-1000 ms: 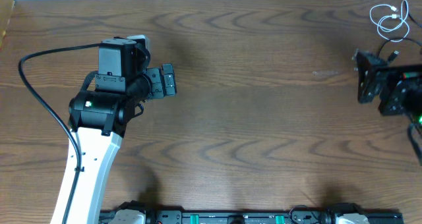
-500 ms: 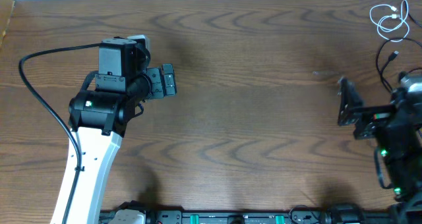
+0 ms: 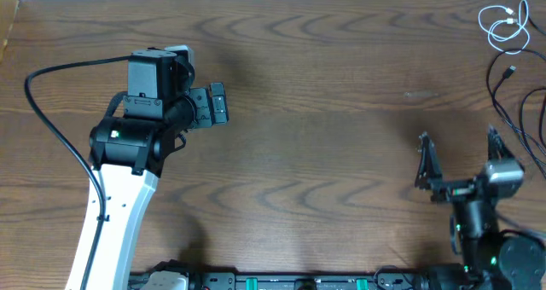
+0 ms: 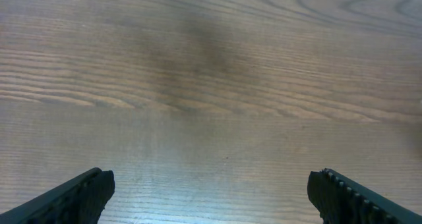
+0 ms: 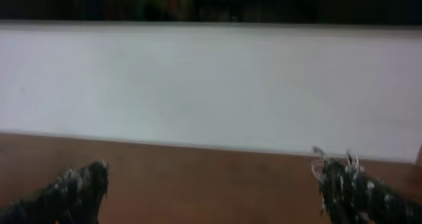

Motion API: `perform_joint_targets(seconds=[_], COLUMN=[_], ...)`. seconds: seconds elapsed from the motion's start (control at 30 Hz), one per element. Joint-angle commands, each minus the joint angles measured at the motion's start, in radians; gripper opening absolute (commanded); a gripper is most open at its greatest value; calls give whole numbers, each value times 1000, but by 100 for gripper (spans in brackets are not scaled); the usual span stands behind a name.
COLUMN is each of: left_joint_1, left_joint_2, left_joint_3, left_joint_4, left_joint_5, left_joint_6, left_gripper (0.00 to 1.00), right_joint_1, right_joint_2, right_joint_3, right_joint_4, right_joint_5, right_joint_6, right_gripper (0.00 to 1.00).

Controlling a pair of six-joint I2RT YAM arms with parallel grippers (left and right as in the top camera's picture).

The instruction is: Untangle cables

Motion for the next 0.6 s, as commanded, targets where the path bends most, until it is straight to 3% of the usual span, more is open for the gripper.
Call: perform_joint_targets(seconds=[0.0,0.3,0.57], left_joint_1=[0,0,0], left_joint_2=[4,4,4], left_joint_3=[17,17,17], left_joint_4=[-2,-2,-2], left_joint_5=[-13,-13,-13], left_joint_6=[5,6,6], left_gripper=[99,99,99], right_joint_1=[5,5,5], right_joint_2=[-91,-160,-160], right_joint_3=[-95,-305,-309], right_joint_4=[74,353,362], right_joint_5=[-6,-6,-6], right_joint_6=[-6,13,13], right_gripper=[99,99,99])
